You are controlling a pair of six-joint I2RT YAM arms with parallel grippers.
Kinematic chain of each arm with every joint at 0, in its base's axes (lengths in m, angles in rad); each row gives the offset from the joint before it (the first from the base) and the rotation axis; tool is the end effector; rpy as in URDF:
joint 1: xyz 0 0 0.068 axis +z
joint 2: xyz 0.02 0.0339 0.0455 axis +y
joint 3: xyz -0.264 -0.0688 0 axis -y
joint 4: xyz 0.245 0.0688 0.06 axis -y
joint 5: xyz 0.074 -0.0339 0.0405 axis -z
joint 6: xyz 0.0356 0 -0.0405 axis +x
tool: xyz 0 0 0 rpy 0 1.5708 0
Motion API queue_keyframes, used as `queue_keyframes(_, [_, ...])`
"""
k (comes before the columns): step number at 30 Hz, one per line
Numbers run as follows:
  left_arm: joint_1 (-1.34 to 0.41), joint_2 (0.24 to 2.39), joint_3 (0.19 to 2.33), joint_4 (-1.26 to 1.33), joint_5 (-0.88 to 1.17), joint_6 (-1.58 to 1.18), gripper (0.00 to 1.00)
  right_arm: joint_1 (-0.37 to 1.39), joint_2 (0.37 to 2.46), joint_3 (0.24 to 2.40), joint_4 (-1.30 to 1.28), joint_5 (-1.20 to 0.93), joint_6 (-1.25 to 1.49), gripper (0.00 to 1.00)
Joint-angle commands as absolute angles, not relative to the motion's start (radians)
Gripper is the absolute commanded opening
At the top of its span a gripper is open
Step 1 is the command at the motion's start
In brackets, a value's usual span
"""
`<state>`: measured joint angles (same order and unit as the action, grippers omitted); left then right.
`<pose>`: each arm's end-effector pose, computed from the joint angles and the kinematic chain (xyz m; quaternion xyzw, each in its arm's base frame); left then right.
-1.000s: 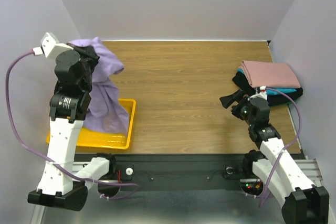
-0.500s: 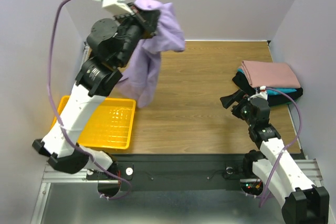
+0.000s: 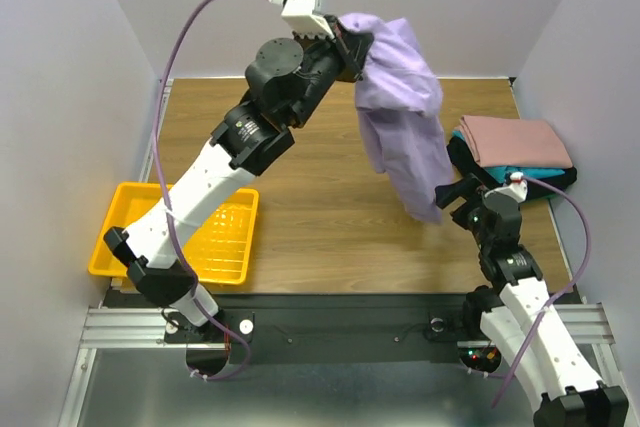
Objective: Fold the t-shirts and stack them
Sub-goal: Move the tshirt to the center of the board, then flatten the tshirt out
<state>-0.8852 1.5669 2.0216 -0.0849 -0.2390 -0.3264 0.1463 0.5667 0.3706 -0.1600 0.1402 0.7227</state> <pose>0.2053 -0.2377 0.5783 0.0602 0.5664 -0.4111 0.7118 0.1508 0.0172 0.2283 0.2711 0.7740 0.1875 0.5406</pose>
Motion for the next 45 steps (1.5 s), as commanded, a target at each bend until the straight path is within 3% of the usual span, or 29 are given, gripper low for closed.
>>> queue_keyframes(1, [-0.710, 1.520, 1.792, -0.011, -0.342, -0.446, 0.00, 0.152, 0.545, 0.431, -0.245, 0.264, 0.724, 1.00])
queue_keyframes(2, [-0.666, 1.516, 1.729, -0.005, -0.316, -0.496, 0.00, 0.153, 0.555, 0.436, -0.245, 0.261, 0.723, 1.00])
queue_keyframes(4, [-0.582, 1.528, 1.556, -0.005, -0.273, -0.584, 0.31, 0.153, 0.584, 0.445, -0.250, 0.244, 0.709, 1.00])
queue_keyframes(5, [-0.521, 1.540, 1.511, 0.018, -0.250, -0.584, 0.55, 0.153, 0.628, 0.449, -0.252, 0.238, 0.707, 1.00])
queue_keyframes(6, [-0.497, 1.577, 1.462, 0.006, -0.203, -0.592, 0.96, 0.153, 0.650, 0.460, -0.255, 0.223, 0.700, 1.00])
queue_keyframes(7, [-0.480, 1.595, 1.450, 0.002, -0.189, -0.591, 0.99, 0.153, 0.672, 0.465, -0.253, 0.212, 0.696, 1.00])
queue_keyframes(11, [-0.440, 1.638, 1.430, -0.080, -0.210, -0.577, 0.99, 0.155, 0.776, 0.488, -0.252, 0.160, 0.681, 1.00])
queue_keyframes(19, [-0.442, 1.467, 1.195, -0.054, -0.298, -0.609, 0.99, 0.259, 0.866, 0.505, -0.201, 0.092, 0.658, 1.00])
queue_keyframes(22, [-0.443, 1.373, 1.056, -0.035, -0.278, -0.640, 0.99, 0.389, 0.943, 0.534, -0.190, 0.115, 0.650, 1.00])
queue_keyframes(26, [-0.481, 1.260, 0.898, 0.017, -0.253, -0.670, 0.99, 0.731, 1.082, 0.612, -0.201, 0.285, 0.670, 1.00])
queue_keyframes(31, [-0.546, 1.163, 0.769, 0.031, -0.248, -0.712, 0.99, 0.954, 1.303, 0.747, -0.253, 0.393, 0.715, 1.00])
queue_keyframes(36, [-0.578, 1.135, 0.695, 0.031, -0.241, -0.735, 0.99, 0.979, 1.495, 0.814, -0.299, 0.474, 0.790, 1.00])
queue_keyframes(45, [-0.630, 1.235, 0.681, 0.060, -0.213, -0.750, 0.98, 0.971, 1.509, 0.816, -0.399, 0.695, 0.876, 1.00])
